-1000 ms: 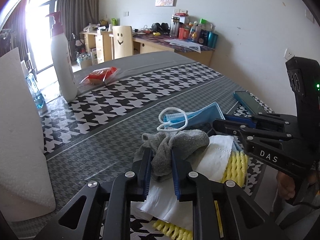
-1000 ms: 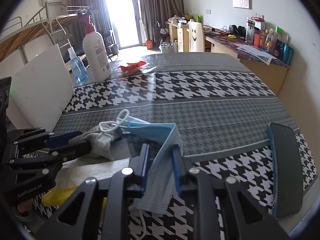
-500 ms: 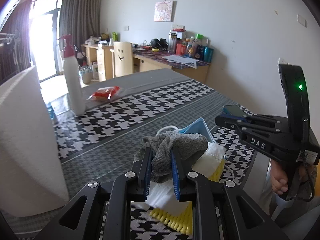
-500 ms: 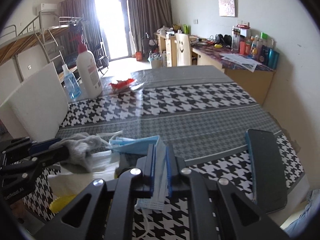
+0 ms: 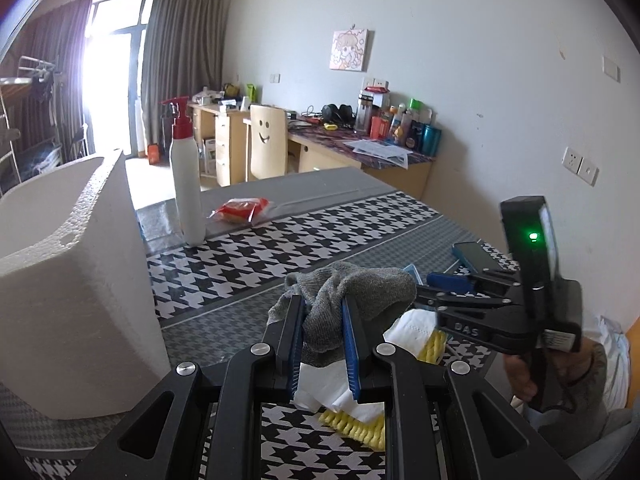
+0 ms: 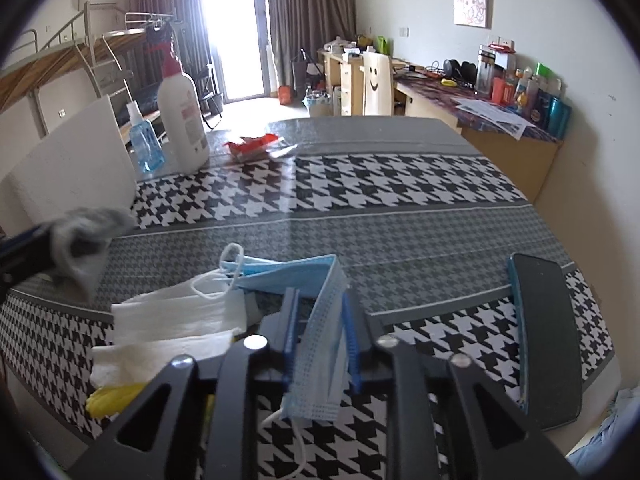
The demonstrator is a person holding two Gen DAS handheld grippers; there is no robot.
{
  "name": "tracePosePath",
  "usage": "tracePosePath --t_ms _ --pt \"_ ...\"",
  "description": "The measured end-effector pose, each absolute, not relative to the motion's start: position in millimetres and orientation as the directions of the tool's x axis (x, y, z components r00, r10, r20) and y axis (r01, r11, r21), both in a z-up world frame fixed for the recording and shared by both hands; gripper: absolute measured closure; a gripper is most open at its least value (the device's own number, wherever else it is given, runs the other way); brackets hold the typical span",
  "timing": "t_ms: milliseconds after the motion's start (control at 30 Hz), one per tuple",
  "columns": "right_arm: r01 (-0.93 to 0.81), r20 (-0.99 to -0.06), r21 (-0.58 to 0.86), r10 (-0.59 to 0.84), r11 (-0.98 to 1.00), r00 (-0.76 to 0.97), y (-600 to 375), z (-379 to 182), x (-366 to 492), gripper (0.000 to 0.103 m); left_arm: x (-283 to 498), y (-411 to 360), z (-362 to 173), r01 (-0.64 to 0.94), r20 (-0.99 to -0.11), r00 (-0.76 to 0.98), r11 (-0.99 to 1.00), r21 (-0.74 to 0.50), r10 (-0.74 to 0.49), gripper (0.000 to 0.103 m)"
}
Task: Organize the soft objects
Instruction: 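Lift the grey cloth and blue mask and carry both toward the foam box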
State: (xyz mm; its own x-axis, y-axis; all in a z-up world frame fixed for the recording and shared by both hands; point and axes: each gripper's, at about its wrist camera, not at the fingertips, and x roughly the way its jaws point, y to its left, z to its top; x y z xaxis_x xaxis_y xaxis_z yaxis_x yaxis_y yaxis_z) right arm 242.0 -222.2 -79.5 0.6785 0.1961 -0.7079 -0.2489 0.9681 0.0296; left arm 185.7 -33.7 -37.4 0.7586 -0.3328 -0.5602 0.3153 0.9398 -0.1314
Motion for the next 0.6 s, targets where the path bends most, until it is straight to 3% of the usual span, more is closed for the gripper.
tracePosePath --t_ms 67,333,367,433,500,600 --pt "-0.254 -0.711 0.026 0.197 0.967 0.675 -220.7 -82.2 244.6 0.064 184.6 -32.7 -38.7 0.310 -0.561 0.759 0.941 -0.132 -0.329 0.084" --pt "-0.238 -0.745 0.011 0.167 0.971 0.646 -218.0 -94.1 256.7 0.064 182.8 -29.6 -42.3 0.305 -0.565 0.758 0.943 -0.135 -0.326 0.084" --pt "-0.231 -0.752 0.014 0.163 0.973 0.638 -219.1 -95.7 258.0 0.066 183.2 -29.6 -42.2 0.305 -0.564 0.759 0.943 -0.135 -0.327 0.084" --pt "-0.221 -0.755 0.025 0.163 0.975 0.635 -221.5 -97.0 258.3 0.088 183.4 -29.7 -41.6 0.310 -0.562 0.757 0.941 -0.138 -0.332 0.084" --pt "-0.209 -0.753 0.034 0.162 0.977 0.638 -224.5 -95.1 256.4 0.094 183.0 -29.7 -40.6 0.309 -0.559 0.760 0.941 -0.135 -0.330 0.084" --pt "-0.192 -0.731 0.053 0.169 0.980 0.661 -230.0 -85.8 250.9 0.096 180.5 -27.5 -37.9 0.306 -0.552 0.766 0.942 -0.139 -0.330 0.084"
